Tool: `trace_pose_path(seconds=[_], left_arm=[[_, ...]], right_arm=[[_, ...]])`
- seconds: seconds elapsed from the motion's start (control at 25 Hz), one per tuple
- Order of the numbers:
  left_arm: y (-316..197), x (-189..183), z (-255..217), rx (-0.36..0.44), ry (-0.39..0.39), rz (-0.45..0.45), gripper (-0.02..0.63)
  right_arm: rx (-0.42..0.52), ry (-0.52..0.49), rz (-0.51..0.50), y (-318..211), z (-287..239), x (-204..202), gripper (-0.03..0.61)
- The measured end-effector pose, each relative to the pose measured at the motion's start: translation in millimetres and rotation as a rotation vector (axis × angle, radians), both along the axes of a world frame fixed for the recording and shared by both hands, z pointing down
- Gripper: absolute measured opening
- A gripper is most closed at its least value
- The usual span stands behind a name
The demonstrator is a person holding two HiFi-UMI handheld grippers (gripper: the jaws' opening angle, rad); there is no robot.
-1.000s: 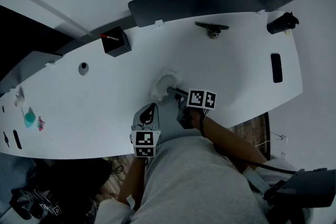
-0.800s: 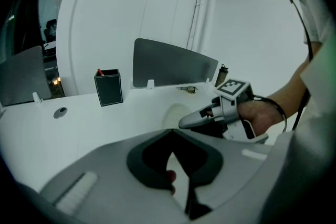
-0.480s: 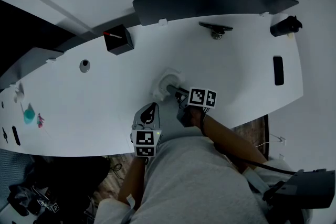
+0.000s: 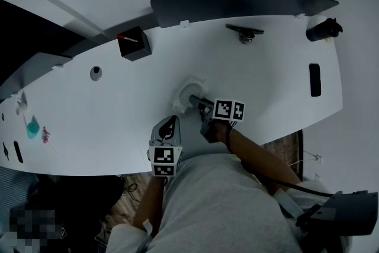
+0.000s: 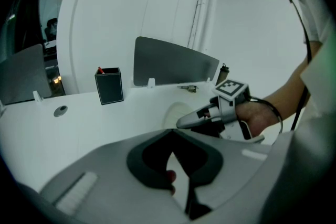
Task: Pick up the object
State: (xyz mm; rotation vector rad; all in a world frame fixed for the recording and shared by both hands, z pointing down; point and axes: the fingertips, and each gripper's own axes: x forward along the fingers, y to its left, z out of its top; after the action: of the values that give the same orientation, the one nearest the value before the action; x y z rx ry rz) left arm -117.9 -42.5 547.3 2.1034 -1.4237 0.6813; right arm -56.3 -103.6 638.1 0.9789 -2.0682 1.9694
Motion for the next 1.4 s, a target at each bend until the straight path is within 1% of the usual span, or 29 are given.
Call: trace_pose_path(seconds=[0.16,0.68,0.96,1.16,1.4], left_arm=[[-0.5,0.9,-0.3,0.002,-0.001,0.002,0.002],[-0.3,0.4,3.0,-0.002,0.002,-0.001,0.002],[-1.3,0.1,2.1,0.003,0.006,0.0,0.002],[-4.0,-0.1,-1.1,0.019,0.013,-0.001,0.002],[-5.2,-0.6,-5.6,0.042,0.017,-0.007,0.001]], right_arm=[[0.007,-0.015,-0.001,0.3,-1.7,-1.4,0.14],[0.024,-0.018,-0.008,0.0,-2.9,-0.7,0.135],[0.064,-0.026,-0.018,-2.8,-10.5,-1.3,0.133],[0.141,0.002,-0.064,-5.7,-19.6,-2.5,0.133],[0.296,0.098,-0.158,-8.2,-32.1,1.7,0.133]])
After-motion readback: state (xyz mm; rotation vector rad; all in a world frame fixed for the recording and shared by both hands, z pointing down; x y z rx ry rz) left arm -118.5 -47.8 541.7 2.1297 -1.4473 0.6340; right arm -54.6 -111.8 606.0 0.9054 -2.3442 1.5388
